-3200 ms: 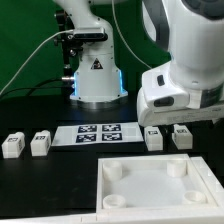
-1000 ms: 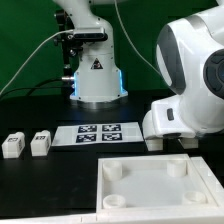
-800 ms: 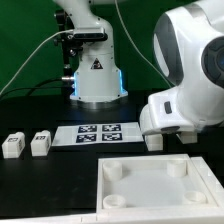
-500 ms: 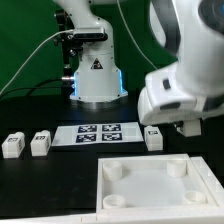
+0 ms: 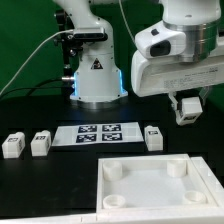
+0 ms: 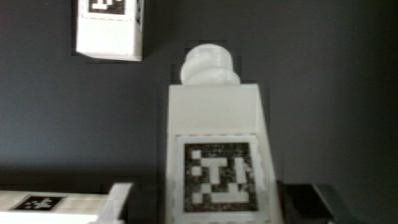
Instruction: Assemble one leg
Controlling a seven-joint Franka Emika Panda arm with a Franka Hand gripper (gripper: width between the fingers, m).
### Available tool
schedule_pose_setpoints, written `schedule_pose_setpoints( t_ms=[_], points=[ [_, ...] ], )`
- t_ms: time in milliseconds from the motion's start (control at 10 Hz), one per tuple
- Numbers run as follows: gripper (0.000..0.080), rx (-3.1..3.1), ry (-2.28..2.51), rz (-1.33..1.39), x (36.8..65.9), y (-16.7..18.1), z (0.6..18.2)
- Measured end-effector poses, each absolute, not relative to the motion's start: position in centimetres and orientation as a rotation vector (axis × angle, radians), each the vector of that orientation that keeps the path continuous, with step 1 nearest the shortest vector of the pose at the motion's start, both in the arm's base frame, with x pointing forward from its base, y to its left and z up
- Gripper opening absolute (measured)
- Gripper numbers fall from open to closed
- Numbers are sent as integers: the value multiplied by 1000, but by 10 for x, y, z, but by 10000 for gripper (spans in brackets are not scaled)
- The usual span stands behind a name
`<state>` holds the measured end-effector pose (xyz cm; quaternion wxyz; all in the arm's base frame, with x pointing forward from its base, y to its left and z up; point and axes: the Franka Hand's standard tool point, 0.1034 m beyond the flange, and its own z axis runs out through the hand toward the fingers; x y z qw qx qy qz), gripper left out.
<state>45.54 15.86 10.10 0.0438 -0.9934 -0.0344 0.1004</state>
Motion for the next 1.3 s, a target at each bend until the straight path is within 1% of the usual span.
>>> schedule_pose_setpoints(
  t_ms=[100, 200, 300, 400, 500, 600, 700, 800, 900, 1200, 1300],
  points=[
    [292, -3036, -102, 117, 466, 160, 100],
    [292, -3026, -139, -59, 466, 152, 89],
    [292, -3024, -219, -154, 480, 133, 93],
    [292, -3016, -229, -317, 506, 119, 109],
    [292, -3008, -268, -426, 523, 108, 120],
    [292, -2975, -258, -620, 535, 109, 131],
    [292, -2946, -243, -738, 536, 112, 137],
    [292, -2922, -244, -847, 535, 108, 136],
    [292, -2923, -241, -843, 533, 107, 131],
    [292, -2925, -247, -844, 538, 106, 132],
    [292, -2924, -238, -851, 556, 102, 136]
  ],
)
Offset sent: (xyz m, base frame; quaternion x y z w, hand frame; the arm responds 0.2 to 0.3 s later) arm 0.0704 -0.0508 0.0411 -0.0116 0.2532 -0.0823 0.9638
